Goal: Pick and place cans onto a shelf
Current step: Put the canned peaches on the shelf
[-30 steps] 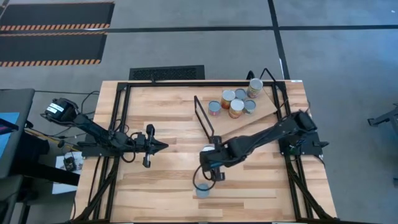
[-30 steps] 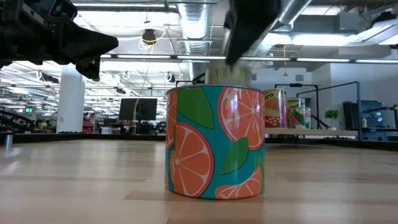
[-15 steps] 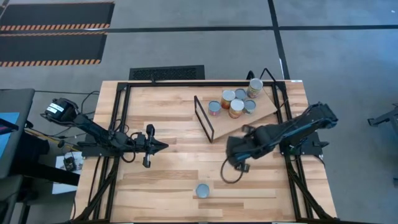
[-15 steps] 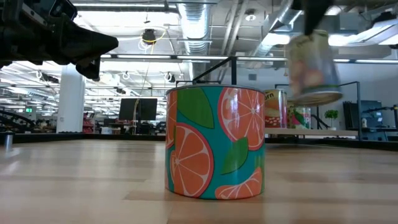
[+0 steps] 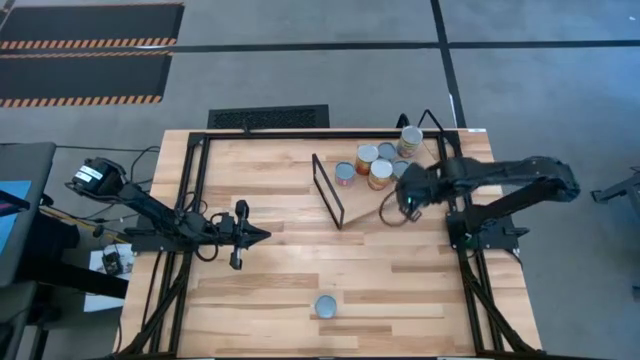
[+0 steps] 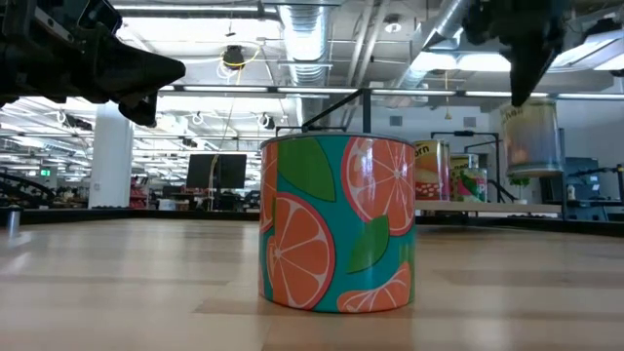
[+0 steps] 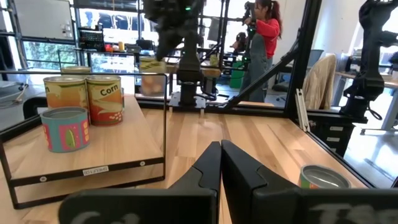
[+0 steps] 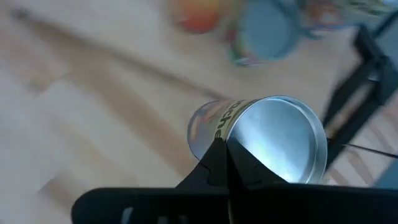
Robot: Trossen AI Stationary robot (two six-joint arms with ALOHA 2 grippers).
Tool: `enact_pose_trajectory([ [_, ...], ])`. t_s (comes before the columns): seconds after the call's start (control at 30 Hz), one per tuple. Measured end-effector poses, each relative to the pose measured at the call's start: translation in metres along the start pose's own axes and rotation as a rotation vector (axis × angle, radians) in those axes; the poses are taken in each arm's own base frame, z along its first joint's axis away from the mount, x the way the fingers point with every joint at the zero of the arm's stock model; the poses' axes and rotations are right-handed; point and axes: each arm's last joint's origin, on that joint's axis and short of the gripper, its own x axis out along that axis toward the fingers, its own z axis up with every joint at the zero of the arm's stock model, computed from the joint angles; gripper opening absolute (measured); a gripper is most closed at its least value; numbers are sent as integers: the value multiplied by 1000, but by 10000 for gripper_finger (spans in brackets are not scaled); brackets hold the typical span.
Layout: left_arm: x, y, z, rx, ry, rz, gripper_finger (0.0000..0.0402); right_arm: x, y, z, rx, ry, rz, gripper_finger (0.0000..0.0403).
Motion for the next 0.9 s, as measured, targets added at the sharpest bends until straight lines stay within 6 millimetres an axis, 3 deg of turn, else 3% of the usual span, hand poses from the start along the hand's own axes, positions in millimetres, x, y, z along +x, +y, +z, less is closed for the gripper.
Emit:
enact_pose_trajectory([
  [0.17,0,0,0,-2,0,1,0,16,-33,13,68,-3,-80,4],
  [0.5,0,1,0,-2,-1,19,0,46,-78,53,94,-10,-125,4],
  [0.7,0,1,0,-2,-1,20,0,62,-85,65,118,19,-102,4],
  [0.9,0,1,0,-1,0,21,0,65,-85,68,159,26,-65,4],
])
